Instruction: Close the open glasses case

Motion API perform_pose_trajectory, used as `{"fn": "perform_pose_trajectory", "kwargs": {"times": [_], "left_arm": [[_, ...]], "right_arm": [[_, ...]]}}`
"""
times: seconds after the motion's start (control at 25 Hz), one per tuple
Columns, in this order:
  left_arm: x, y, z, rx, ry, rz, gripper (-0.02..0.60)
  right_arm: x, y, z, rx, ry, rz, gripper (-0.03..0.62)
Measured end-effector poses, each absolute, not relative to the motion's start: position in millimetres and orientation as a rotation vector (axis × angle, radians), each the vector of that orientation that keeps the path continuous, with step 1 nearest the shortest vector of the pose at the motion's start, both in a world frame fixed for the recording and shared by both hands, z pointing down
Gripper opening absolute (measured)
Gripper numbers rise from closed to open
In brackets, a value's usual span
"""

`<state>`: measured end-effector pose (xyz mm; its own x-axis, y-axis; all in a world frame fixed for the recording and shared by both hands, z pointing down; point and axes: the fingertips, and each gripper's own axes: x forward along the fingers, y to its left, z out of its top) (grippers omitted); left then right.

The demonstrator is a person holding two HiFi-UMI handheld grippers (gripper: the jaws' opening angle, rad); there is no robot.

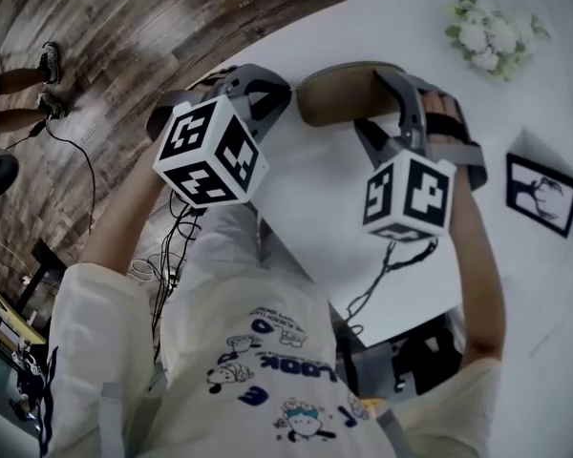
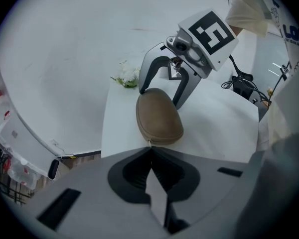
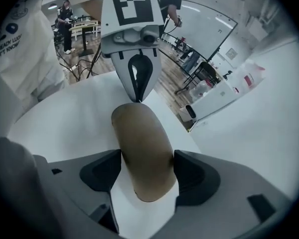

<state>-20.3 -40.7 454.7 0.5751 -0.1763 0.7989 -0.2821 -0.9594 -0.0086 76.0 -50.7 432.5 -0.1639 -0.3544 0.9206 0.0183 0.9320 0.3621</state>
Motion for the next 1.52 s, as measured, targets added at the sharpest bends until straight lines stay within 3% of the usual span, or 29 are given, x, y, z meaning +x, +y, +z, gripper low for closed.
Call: {"fn": "perform_pose_trajectory", "kwargs": {"times": [0.24, 0.84, 1.52], "left_arm": [[-15, -49, 459, 2.682, -0.497, 1.376, 0.002], [-18, -37, 456, 2.827, -0.258, 1.627, 0.000], [43, 41, 451, 2.673, -0.209, 1.303, -0.002]], "right_arm": [[77, -55, 436, 0.241, -1.693, -0.393, 0.318], [75, -55, 438, 0.255, -1.665, -0.363, 0.316], [71, -58, 440, 0.357, -1.696, -0.256, 0.319]]}}
